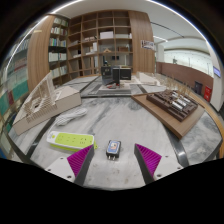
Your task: Unplug charger
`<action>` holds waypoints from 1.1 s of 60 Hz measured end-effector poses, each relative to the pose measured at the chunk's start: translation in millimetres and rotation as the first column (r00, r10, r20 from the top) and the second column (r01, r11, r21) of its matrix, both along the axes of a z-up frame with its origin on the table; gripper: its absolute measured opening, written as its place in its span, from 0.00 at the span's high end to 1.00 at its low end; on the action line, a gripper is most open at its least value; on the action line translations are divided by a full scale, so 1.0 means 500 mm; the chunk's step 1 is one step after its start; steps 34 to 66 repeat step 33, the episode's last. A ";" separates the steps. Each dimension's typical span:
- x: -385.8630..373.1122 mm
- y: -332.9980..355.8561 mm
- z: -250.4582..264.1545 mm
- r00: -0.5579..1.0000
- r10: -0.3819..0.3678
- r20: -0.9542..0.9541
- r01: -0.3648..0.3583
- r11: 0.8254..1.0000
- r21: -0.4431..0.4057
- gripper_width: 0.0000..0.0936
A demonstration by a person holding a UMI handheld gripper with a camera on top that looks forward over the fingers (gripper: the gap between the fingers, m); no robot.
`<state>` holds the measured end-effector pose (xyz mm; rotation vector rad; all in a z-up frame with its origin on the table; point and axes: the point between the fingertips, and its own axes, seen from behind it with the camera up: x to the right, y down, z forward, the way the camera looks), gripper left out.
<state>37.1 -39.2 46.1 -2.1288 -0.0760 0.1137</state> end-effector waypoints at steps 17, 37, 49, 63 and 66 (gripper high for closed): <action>0.026 -0.154 0.083 0.996 0.069 -0.050 -0.065 0.996 0.065 0.10; 0.114 -0.241 0.088 0.990 0.138 0.013 -0.139 0.988 0.068 0.11; 0.114 -0.241 0.088 0.990 0.138 0.013 -0.139 0.988 0.068 0.11; 0.114 -0.241 0.088 0.990 0.138 0.013 -0.139 0.988 0.068 0.11; 0.114 -0.241 0.088 0.990 0.138 0.013 -0.139 0.988 0.068 0.11</action>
